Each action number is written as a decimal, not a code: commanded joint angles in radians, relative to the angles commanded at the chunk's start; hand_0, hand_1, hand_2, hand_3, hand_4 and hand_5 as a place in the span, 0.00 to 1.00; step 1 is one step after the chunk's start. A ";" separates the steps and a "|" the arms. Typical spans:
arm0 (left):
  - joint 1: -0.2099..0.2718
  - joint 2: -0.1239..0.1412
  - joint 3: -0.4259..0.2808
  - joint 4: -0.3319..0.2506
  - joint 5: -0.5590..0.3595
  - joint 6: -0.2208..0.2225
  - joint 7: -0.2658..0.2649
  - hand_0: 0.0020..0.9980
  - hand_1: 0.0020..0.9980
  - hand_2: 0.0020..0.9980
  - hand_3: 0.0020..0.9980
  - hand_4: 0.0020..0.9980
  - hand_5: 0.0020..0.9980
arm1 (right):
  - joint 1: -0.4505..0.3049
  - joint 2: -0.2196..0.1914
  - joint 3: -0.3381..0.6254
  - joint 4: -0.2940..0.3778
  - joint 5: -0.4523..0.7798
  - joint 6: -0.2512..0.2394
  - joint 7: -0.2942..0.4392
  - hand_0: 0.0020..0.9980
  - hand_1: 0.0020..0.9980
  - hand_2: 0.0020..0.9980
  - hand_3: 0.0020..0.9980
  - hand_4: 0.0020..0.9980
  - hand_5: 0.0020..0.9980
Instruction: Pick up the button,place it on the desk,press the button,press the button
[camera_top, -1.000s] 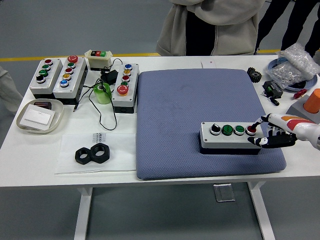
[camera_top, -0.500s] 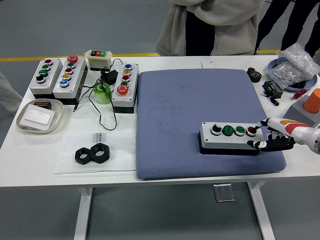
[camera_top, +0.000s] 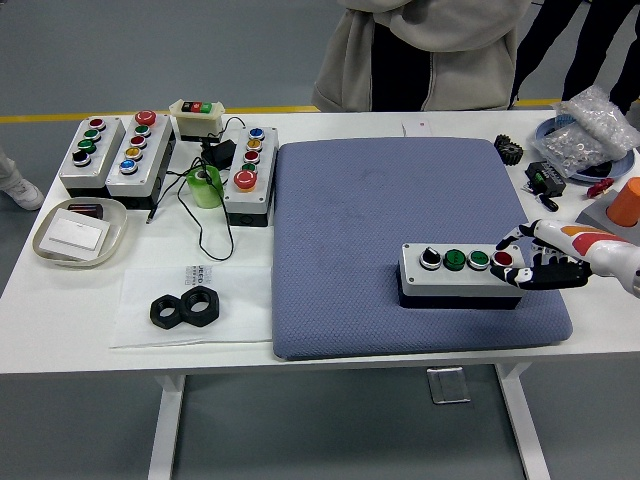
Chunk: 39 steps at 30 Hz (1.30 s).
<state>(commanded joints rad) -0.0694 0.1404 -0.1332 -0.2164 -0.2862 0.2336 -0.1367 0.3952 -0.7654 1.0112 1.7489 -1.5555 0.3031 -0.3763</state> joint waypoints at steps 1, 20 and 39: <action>0.000 0.000 0.000 0.000 -0.001 0.000 0.000 0.72 0.83 0.89 0.83 0.64 1.00 | 0.003 0.001 -0.005 0.002 0.001 0.000 0.000 0.25 0.16 0.27 0.77 0.72 0.71; -0.008 0.001 0.018 -0.002 -0.028 -0.003 -0.007 0.71 0.83 0.89 0.83 0.64 1.00 | 0.064 0.060 -0.073 -0.046 -0.004 0.013 -0.006 0.25 0.16 0.27 0.77 0.72 0.71; -0.011 -0.001 0.013 -0.002 -0.022 -0.002 -0.004 0.71 0.83 0.89 0.83 0.64 1.00 | 0.060 0.064 -0.117 -0.078 -0.006 0.040 -0.017 0.25 0.16 0.27 0.78 0.72 0.71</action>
<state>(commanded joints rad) -0.0803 0.1396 -0.1199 -0.2184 -0.3079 0.2318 -0.1410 0.4549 -0.7019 0.8945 1.6709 -1.5611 0.3432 -0.3934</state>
